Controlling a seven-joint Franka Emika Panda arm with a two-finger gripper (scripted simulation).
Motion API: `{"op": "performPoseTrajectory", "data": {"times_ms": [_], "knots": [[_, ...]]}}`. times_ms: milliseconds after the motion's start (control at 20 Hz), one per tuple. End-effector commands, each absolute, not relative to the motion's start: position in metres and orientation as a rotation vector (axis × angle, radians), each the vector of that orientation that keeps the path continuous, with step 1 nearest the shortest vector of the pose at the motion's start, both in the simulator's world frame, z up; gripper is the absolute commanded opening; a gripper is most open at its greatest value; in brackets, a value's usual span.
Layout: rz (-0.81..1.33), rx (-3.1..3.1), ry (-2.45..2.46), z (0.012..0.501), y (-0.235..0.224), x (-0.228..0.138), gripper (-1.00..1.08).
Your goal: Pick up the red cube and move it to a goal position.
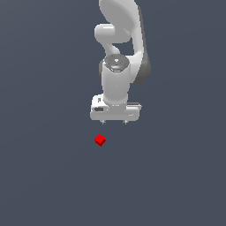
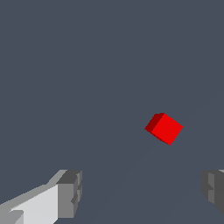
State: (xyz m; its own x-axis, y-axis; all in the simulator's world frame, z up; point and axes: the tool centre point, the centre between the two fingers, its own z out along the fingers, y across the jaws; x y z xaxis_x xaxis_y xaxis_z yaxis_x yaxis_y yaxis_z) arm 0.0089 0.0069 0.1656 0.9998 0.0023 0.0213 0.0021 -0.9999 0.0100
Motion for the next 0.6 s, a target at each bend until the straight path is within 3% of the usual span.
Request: {"op": "performPoseTrajectory", "data": {"times_ms": [0,550], "knots": [[0.030,3.131,-0.067,0.155,0.002,0.012,1.00],[0.013,3.077,-0.598,0.075,-0.040,0.027,1.00]]}}
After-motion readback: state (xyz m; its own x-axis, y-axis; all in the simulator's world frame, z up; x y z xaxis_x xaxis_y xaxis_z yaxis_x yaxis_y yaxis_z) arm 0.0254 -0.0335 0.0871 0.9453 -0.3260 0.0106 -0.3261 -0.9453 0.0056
